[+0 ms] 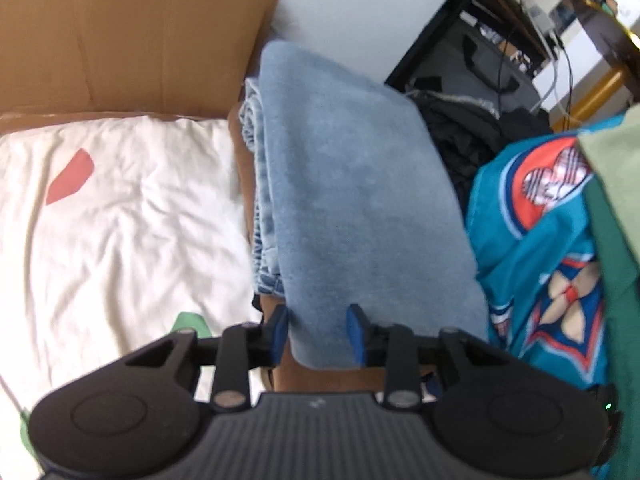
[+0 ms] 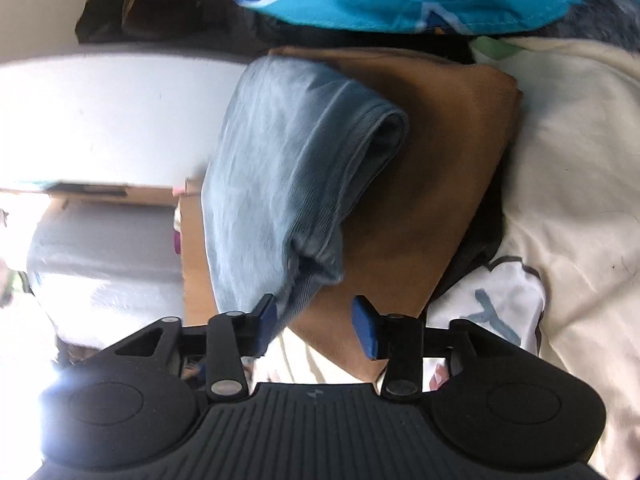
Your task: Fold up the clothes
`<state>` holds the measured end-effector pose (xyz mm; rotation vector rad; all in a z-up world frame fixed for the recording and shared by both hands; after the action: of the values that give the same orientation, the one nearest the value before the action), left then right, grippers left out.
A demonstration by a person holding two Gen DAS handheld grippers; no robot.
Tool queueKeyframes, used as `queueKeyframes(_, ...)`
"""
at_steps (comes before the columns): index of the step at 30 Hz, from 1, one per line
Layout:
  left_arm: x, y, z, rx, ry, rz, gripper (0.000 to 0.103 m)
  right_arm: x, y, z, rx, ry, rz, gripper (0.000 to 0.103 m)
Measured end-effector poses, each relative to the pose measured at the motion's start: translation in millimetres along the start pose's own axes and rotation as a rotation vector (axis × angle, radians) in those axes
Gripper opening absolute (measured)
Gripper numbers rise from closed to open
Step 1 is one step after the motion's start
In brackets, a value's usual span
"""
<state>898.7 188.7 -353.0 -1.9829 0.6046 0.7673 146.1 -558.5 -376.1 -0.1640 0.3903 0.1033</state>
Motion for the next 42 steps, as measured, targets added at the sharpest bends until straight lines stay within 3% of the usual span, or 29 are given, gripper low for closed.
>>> queueKeyframes(4, -17.9, 0.1, 1.7, 0.001, -0.034, 0.015, 0.052, -5.2, 4.2, 22.6, -0.070, 0.045, -0.005, 0.065)
queueKeyframes(6, -29.1, 0.0, 4.6, -0.012, -0.043, 0.013, 0.058, -8.6, 4.7, 33.9, -0.107, 0.067, -0.012, 0.080)
queueKeyframes(13, -59.7, -7.5, 11.6, -0.013, -0.093, 0.015, 0.084, -21.4, 3.0, 59.2, -0.313, 0.342, 0.014, 0.092)
queueKeyframes(19, -94.9, -15.3, 15.6, -0.017, -0.154, 0.009, 0.089, -34.9, 4.9, 93.2, -0.448, 0.407, 0.037, 0.098)
queueKeyframes(28, -140.7, -20.5, -5.3, -0.018, -0.171, 0.004, 0.095, -54.7, 4.0, 137.9, -0.552, 0.441, 0.051, 0.102)
queueKeyframes(42, -225.3, -11.5, -35.4, -0.025, -0.211, -0.047, 0.101, -95.8, 5.4, 186.8, -0.579, 0.534, 0.075, 0.103)
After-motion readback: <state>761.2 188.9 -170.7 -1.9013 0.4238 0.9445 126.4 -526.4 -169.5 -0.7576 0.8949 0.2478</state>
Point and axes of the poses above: each gripper's, at about its wrist camera, not at the fingertips, and x roughly the way its jaws point, z to its left, y to its underside, the point moved 8 cm from there along x, roughly the way its jaws point, and after that the axes turned 10 degrees about -z, right-handed, at the moved point
